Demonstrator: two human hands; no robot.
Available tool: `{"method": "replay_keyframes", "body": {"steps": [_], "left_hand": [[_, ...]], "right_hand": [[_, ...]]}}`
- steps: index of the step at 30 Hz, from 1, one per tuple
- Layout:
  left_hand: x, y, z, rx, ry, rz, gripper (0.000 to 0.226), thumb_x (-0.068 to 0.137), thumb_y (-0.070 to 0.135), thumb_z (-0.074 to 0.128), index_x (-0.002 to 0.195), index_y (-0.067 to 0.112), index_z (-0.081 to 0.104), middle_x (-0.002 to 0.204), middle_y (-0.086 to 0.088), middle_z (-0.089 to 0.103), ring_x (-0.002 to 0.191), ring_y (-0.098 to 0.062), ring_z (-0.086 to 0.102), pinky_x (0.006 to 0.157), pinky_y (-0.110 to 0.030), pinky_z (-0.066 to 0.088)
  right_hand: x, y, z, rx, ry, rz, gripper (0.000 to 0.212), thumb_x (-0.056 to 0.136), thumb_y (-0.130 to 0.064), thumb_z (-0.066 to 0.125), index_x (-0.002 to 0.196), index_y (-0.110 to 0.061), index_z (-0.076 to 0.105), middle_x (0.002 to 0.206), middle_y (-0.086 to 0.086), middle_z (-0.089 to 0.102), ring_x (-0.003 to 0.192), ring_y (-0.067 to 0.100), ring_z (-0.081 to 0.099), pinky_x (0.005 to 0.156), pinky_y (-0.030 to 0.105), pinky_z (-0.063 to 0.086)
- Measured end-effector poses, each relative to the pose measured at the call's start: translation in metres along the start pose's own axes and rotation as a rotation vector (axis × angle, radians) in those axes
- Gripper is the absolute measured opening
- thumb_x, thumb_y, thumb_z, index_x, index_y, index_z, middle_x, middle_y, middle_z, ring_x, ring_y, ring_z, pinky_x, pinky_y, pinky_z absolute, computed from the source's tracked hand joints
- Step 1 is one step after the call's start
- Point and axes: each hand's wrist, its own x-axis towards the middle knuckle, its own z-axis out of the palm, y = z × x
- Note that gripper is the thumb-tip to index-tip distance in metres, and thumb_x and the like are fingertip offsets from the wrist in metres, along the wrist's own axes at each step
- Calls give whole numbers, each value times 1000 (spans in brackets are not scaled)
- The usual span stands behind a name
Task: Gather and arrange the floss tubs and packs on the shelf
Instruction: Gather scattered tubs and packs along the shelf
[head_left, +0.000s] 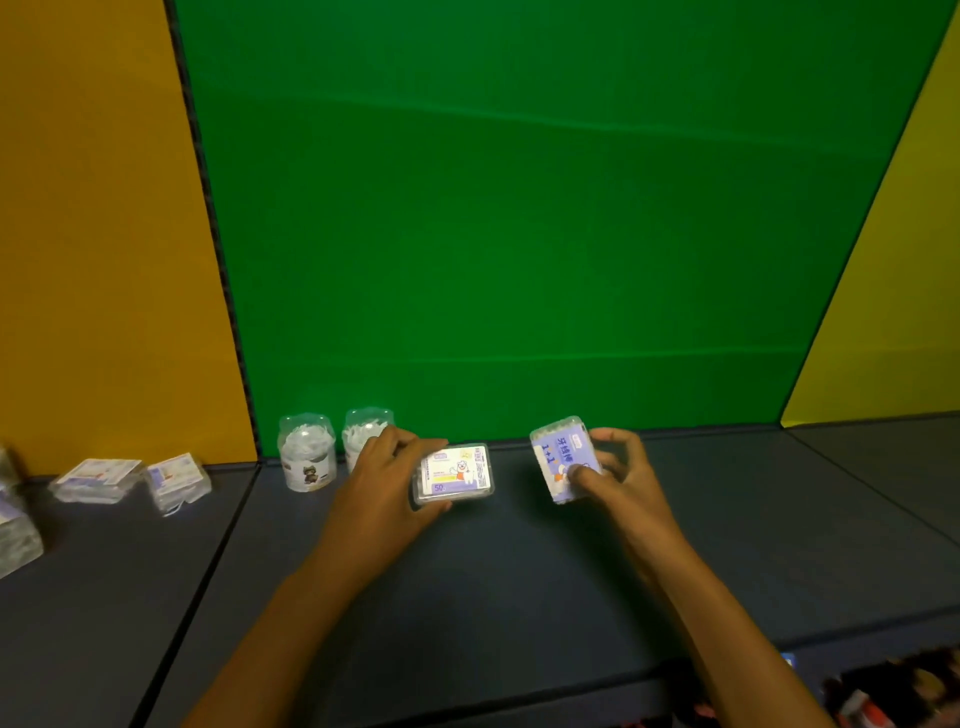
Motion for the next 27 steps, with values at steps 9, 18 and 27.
{"method": "replay_keyframes", "body": {"steps": [9, 18, 27], "left_hand": [[53, -11, 47, -6, -44, 1, 64, 72, 31, 80, 130, 25, 53, 117, 3, 48, 107, -13, 47, 86, -30, 46], [83, -11, 92, 20, -82, -74, 63, 74, 35, 76, 131, 27, 50, 116, 8, 45, 106, -11, 51, 83, -39, 52], [89, 11, 120, 62, -130, -339, 62, 75, 30, 77, 131, 23, 51, 122, 4, 49, 109, -15, 53, 91, -37, 48]], "right_hand": [[61, 7, -19, 53, -27, -56, 32, 86, -5, 69, 116, -15, 62, 95, 12, 68, 81, 16, 66, 79, 30, 52], [130, 22, -50, 122, -121, 20, 45, 77, -14, 77, 116, -8, 55, 102, 14, 69, 89, 24, 66, 89, 41, 50], [177, 42, -67, 100, -326, 75, 58, 64, -37, 81, 110, -9, 59, 105, 20, 71, 93, 28, 69, 83, 39, 56]]}}
